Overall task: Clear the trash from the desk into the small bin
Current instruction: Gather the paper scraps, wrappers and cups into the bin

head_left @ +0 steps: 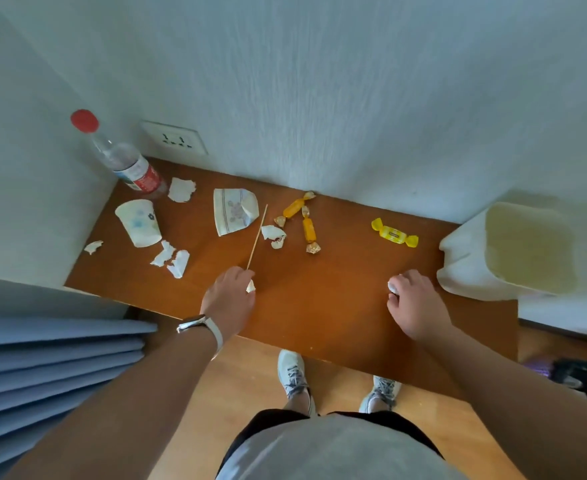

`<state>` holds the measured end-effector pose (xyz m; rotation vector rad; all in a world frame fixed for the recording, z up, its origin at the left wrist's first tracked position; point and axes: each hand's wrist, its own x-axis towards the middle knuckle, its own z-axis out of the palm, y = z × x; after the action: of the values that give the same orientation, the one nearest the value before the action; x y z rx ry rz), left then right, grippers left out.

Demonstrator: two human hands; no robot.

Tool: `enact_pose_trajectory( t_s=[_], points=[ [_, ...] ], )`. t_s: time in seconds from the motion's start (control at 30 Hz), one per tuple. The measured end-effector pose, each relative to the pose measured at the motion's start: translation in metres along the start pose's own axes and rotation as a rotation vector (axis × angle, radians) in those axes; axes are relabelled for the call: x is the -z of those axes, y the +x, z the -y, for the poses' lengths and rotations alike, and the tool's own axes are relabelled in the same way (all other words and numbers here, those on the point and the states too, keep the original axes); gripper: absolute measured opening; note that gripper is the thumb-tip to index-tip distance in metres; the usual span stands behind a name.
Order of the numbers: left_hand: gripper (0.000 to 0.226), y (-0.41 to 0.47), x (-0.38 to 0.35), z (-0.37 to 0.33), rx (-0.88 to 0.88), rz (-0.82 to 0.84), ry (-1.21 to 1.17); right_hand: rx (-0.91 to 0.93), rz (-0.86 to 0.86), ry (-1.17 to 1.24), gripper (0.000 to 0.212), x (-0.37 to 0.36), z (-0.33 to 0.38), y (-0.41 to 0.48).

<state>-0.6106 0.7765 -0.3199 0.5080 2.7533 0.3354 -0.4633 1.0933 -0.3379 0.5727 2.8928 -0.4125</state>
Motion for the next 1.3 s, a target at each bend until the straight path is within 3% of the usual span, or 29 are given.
enact_pose_trajectory(
  t_s=[0.33,0.6,0.87,1.0,1.13,1.3],
  points=[
    [0.017,0.008,-0.003,0.003,-0.118,-0.059,-0.070,-0.052,0.072,0.088,0.008,-0.009,0.019,-0.010],
    [0.013,0.012,0.018,-0.032,-0.235,-0.121,-0.133,0.033,-0.066,0.173,0.008,0.024,0.025,-0.014],
    [0.009,0.023,0.049,-0.140,-0.418,-0.146,-0.328,0.113,-0.336,0.242,0.013,0.098,0.014,-0.007],
    [0.010,0.026,0.063,-0.209,-0.547,-0.107,-0.364,0.029,-0.436,0.290,0.007,0.138,-0.012,-0.014],
    [0.011,0.030,0.068,-0.276,-0.687,-0.022,-0.356,-0.098,-0.399,0.303,0.008,0.162,-0.059,-0.026],
    [0.019,0.030,0.056,-0.338,-0.731,0.118,-0.285,-0.186,-0.312,0.281,0.016,0.167,-0.101,-0.036]
  ],
)
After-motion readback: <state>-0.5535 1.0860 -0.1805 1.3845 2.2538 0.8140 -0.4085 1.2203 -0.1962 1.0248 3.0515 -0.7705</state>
